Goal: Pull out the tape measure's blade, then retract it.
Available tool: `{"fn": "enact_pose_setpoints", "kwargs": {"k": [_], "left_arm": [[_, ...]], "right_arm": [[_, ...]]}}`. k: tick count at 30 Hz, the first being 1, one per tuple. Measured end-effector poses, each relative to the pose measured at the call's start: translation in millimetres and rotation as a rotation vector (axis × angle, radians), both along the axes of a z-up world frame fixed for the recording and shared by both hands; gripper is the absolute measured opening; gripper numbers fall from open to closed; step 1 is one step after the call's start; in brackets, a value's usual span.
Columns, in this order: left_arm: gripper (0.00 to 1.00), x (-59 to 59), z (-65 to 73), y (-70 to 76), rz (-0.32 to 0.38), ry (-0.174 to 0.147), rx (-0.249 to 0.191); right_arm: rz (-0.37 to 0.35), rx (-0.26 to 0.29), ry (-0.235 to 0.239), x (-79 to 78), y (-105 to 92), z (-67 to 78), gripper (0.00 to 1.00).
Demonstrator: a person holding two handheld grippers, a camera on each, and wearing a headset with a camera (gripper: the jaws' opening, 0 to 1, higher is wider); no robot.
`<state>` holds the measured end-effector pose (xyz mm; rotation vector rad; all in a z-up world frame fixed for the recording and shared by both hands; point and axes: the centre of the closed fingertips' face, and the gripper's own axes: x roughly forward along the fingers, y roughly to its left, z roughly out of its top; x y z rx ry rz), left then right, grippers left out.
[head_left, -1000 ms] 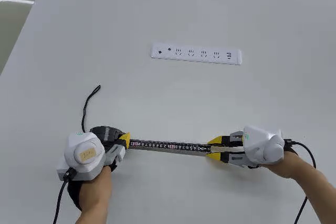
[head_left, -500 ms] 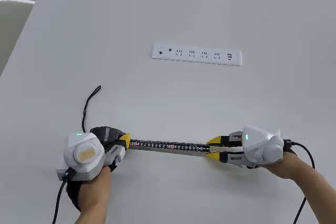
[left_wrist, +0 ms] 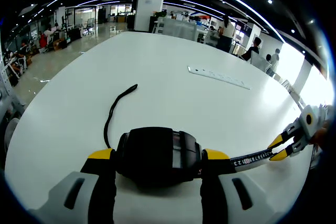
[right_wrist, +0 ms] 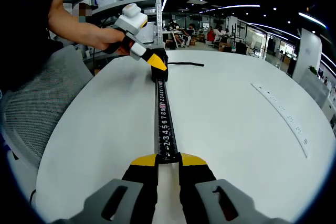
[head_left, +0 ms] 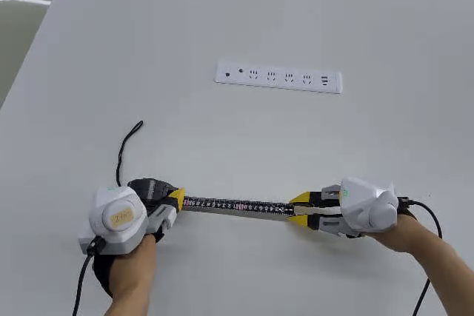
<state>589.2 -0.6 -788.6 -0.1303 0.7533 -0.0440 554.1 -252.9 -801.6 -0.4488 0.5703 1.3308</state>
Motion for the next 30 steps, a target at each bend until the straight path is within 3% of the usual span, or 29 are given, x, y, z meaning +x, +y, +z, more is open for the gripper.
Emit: {"fn": "enact_pose_setpoints", "kwargs": {"k": [30], "left_arm": [[0.61, -0.6, 0.7, 1.1, -0.009, 0.004, -0.030]], "right_arm": [[0.009, 0.006, -0.006, 0.6, 6.2, 2.8, 0.14]]}}
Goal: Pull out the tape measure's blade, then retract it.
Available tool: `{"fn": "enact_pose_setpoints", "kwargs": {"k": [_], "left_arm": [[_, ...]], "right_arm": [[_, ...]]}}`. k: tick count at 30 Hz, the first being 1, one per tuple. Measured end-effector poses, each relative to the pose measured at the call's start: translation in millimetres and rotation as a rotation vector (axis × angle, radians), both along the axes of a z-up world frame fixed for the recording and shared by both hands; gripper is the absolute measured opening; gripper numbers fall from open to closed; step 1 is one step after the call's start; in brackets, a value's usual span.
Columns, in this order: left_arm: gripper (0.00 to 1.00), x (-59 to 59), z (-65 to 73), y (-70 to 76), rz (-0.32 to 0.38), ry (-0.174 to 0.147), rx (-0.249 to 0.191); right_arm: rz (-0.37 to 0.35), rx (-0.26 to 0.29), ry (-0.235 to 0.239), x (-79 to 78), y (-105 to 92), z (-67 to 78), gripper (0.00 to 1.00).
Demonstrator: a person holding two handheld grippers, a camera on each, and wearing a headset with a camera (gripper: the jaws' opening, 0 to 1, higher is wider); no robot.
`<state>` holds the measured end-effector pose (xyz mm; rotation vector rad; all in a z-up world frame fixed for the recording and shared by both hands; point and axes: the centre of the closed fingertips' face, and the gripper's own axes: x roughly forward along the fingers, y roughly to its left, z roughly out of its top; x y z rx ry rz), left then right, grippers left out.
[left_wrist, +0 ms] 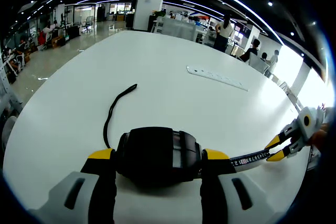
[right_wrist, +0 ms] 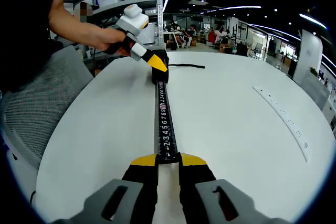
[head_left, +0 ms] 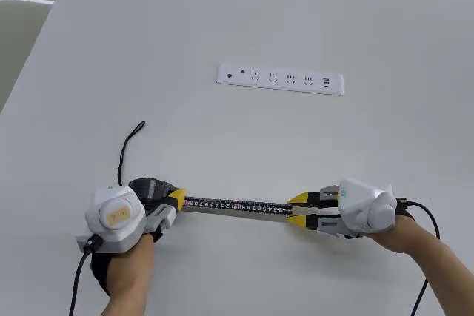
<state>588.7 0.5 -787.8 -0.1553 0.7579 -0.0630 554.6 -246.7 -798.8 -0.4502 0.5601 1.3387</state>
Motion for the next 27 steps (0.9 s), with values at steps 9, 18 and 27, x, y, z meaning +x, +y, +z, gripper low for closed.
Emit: {"fn": "enact_pose_setpoints", "kwargs": {"k": [9, 18, 27], "left_arm": [[0.61, -0.1, 0.2, 0.0, -0.001, 0.004, -0.007], [0.61, 0.3, 0.3, 0.5, 0.001, 0.006, -0.018], [0.61, 0.2, 0.1, 0.1, -0.009, 0.010, -0.019]], "right_arm": [[0.003, 0.004, -0.002, 0.7, 0.9, -0.3, 0.14], [0.008, 0.008, -0.009, 2.9, 2.5, 4.3, 0.14], [0.010, 0.013, -0.007, 3.8, 4.3, 5.7, 0.14]]}}
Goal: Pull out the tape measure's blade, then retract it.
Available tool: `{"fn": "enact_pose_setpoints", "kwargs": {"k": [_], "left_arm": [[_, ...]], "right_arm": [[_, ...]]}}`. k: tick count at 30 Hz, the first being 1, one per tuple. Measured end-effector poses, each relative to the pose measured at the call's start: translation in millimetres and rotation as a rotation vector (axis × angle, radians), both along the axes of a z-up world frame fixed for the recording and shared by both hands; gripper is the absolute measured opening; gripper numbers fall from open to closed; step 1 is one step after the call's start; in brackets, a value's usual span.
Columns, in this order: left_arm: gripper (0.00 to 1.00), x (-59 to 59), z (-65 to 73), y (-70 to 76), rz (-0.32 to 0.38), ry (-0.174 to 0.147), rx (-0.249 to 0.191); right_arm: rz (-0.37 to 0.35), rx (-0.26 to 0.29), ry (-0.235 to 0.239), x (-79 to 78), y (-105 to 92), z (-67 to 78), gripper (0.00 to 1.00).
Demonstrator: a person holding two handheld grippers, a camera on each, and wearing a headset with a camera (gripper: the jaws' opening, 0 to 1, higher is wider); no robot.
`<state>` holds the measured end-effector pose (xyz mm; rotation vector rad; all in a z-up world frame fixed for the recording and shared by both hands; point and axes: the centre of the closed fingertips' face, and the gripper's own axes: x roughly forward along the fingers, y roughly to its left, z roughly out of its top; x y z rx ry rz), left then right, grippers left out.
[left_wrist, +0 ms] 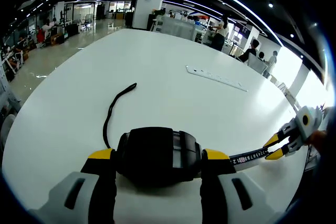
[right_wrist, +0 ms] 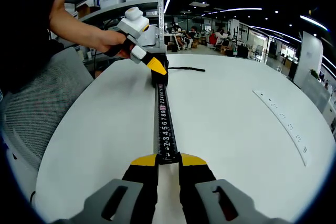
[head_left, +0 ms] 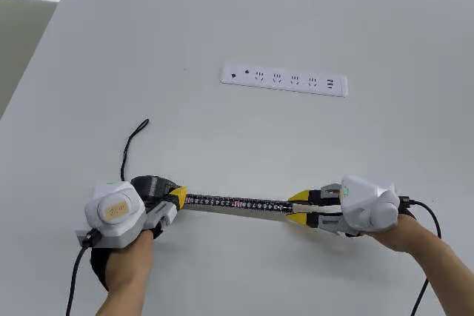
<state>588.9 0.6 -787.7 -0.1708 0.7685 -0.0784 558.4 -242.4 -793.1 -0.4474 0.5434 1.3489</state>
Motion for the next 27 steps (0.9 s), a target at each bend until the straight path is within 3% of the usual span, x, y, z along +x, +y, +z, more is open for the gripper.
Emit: {"fn": "enact_pose_setpoints", "kwargs": {"k": [27], "left_arm": [[0.61, -0.6, 0.7, 0.9, -0.007, 0.007, -0.012]], "right_arm": [[0.014, -0.004, -0.013, 4.0, 7.3, 2.6, 0.14]]}}
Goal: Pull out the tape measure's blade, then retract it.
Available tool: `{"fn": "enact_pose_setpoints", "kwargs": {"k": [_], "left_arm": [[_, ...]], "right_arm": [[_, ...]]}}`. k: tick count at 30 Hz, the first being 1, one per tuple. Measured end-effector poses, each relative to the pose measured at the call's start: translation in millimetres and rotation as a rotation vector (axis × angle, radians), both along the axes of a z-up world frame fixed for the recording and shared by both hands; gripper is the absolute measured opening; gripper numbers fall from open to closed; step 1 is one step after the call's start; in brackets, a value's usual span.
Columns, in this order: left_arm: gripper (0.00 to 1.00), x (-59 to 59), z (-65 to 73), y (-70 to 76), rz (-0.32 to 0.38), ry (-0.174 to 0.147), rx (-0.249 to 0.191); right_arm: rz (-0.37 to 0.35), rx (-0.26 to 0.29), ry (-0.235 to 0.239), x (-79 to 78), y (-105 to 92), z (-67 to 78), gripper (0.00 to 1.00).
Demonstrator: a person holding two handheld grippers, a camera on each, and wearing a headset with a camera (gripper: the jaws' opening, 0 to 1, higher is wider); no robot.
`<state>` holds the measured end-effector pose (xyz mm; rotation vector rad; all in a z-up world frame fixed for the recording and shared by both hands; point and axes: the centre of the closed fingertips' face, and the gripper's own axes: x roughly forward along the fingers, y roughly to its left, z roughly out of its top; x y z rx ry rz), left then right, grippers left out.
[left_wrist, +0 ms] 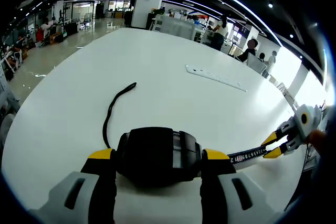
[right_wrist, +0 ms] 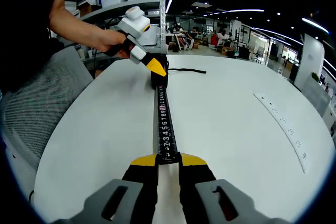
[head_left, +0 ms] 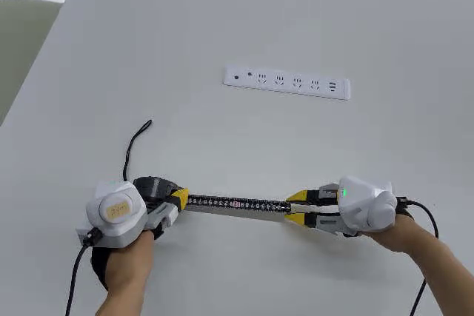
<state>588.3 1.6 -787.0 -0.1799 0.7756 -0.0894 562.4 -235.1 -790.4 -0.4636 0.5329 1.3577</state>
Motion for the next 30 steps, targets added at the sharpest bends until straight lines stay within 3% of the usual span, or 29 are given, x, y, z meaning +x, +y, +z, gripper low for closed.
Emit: {"fn": "enact_pose_setpoints", "kwargs": {"k": [30], "left_arm": [[0.61, 0.2, -0.3, -0.1, -0.006, 0.005, -0.011]], "right_arm": [[0.023, -0.002, -0.005, 1.5, 11.7, 0.7, 0.14]]}}
